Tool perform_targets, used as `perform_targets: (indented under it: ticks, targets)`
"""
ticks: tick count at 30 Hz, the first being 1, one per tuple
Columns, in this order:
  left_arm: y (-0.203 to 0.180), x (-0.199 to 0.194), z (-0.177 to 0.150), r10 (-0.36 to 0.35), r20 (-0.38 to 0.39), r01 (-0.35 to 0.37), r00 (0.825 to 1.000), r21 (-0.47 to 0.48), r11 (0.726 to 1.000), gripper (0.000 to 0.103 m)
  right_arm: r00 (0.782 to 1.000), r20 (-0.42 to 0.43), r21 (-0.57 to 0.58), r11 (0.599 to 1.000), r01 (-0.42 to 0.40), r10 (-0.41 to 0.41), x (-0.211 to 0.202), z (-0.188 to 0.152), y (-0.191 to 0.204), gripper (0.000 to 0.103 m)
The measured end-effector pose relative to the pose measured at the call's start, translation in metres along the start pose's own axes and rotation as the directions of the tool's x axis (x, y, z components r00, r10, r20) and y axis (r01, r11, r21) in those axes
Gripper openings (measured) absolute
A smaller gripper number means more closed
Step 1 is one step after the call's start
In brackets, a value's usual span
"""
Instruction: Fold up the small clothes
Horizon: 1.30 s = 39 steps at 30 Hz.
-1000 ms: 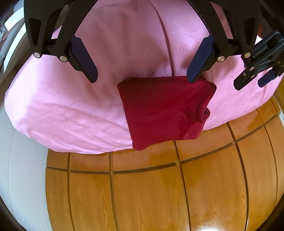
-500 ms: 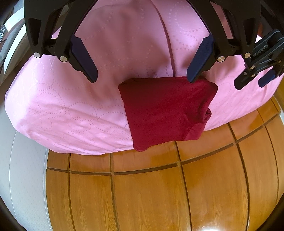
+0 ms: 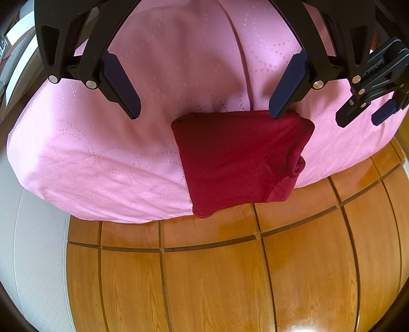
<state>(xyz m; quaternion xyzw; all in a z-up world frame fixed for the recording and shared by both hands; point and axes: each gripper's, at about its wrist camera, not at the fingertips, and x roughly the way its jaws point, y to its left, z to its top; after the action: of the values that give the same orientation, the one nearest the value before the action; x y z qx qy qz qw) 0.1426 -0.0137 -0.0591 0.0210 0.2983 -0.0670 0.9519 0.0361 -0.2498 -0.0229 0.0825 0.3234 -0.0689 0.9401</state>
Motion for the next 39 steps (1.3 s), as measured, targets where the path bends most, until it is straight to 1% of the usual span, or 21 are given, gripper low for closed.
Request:
perform_targets:
  ticks: [15, 35, 39]
  targets:
    - [0.0008, 0.0000, -0.0006, -0.005, 0.000, 0.005, 1.000, 0.004, 1.000, 0.101, 1.000, -0.005, -0.002, 1.000, 0.002, -0.002, 0.0007, -0.0019, -0.0002, 0.099]
    - [-0.0061, 0.0050, -0.0028, -0.017, -0.022, 0.017, 1.000, 0.016, 1.000, 0.101, 1.000, -0.023, -0.002, 1.000, -0.003, 0.003, 0.0073, -0.0016, -0.0041, 0.099]
    - [-0.0070, 0.0058, -0.0021, -0.028, -0.030, 0.029, 0.999, 0.021, 0.999, 0.101, 1.000, -0.024, -0.002, 1.000, -0.004, 0.004, 0.0077, -0.0014, -0.0043, 0.099]
